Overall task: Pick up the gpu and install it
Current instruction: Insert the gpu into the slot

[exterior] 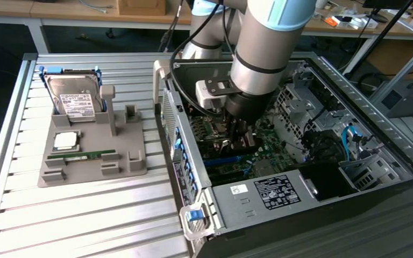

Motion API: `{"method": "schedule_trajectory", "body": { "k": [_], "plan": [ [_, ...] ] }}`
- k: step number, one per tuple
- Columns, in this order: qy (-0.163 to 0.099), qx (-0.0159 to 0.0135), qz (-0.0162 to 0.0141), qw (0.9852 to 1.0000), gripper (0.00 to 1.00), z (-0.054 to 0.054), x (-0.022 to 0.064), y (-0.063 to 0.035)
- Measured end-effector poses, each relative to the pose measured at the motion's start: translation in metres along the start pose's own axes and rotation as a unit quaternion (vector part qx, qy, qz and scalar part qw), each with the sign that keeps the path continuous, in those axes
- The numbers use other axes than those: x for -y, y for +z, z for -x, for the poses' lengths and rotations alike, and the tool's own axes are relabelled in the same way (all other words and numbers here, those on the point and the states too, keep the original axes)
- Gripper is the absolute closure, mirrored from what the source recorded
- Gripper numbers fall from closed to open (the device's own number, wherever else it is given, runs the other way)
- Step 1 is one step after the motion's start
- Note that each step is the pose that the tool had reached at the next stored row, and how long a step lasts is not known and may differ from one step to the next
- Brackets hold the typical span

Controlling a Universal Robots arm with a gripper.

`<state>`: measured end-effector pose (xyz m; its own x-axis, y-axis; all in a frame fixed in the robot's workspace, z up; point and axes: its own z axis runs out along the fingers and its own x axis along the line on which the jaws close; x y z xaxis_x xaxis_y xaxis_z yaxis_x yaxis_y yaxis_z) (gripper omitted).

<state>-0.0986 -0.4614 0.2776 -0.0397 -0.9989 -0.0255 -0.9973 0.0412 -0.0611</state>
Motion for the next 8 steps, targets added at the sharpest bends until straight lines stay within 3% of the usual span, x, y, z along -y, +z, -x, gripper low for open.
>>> {"method": "schedule_trajectory", "body": {
  "k": [8],
  "plan": [
    [0.0,-0.0001,0.0001,1.0,0.73,0.0,-0.0002,0.0005]
  ]
}}
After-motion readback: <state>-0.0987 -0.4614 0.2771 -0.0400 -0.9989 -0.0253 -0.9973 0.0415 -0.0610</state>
